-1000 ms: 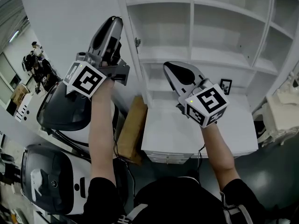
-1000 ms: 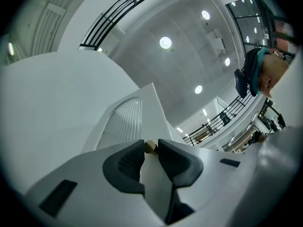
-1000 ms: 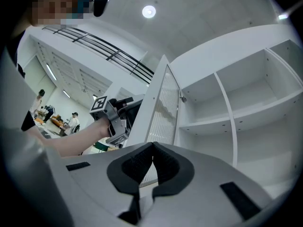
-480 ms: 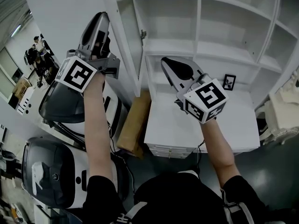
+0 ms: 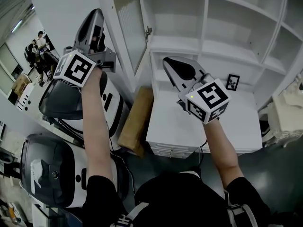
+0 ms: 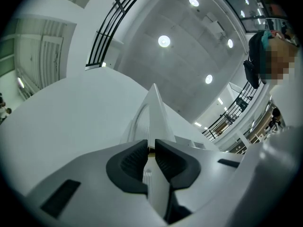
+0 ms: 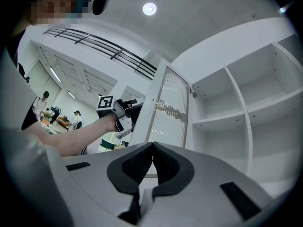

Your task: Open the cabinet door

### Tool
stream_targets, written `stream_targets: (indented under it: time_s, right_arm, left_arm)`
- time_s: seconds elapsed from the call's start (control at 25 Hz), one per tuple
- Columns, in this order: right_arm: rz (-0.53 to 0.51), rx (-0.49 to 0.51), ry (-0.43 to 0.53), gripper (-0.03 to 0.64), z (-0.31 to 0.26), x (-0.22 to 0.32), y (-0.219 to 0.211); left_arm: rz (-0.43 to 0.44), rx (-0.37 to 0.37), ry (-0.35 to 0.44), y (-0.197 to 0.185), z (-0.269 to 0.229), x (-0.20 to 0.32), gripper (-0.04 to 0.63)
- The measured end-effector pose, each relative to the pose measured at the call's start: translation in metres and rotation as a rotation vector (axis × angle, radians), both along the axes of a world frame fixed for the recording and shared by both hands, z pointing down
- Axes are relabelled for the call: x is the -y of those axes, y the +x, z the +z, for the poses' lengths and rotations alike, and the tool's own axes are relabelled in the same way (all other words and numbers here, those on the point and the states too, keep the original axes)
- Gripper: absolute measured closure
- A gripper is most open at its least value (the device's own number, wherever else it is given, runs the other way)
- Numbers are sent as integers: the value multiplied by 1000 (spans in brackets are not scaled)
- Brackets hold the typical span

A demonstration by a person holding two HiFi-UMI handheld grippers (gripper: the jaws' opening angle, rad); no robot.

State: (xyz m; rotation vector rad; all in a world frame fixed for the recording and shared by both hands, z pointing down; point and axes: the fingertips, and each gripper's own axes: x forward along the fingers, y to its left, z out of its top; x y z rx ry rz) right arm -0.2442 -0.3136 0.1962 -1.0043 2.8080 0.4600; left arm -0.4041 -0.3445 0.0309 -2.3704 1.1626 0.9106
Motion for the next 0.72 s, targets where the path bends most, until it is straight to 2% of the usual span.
stream_targets:
  time_s: [0.2, 0.44, 0.72]
  right_arm:
    - [7, 5, 5, 598, -3, -3, 2]
    - [15, 8, 7, 598, -3, -5, 5]
    - [14, 20, -27, 598, 12, 2, 8]
  left_arm:
    - [-19, 7, 2, -2, 0, -1, 543]
    - [27, -9, 13, -1, 12, -10, 557]
    - [34, 53, 32, 14, 32, -32, 568]
